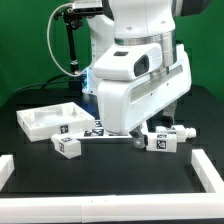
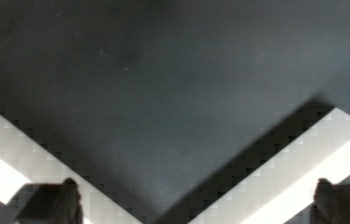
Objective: Assemble one leg
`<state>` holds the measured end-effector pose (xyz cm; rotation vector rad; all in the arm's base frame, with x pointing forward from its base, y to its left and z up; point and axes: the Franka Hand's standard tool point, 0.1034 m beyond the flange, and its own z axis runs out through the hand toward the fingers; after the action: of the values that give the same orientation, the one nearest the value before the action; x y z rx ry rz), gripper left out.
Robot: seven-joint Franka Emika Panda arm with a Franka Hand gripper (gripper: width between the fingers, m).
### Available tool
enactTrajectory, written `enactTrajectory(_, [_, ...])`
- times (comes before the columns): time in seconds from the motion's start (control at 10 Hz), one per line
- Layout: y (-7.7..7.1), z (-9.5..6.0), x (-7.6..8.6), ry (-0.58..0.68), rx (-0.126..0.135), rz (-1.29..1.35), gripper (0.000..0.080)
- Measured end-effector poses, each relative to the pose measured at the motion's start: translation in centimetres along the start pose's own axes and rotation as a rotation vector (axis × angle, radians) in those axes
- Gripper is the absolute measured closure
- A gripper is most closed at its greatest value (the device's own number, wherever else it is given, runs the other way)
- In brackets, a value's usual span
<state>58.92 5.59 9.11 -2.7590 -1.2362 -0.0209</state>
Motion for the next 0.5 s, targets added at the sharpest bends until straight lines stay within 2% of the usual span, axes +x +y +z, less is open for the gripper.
enactTrajectory(0.4, [0.02, 0.01, -0.03, -0.001, -0.001, -0.004, 0.0150])
enactTrajectory(0.5, [0.01, 0.01, -0.30, -0.003, -0.009, -0.009, 0.0150])
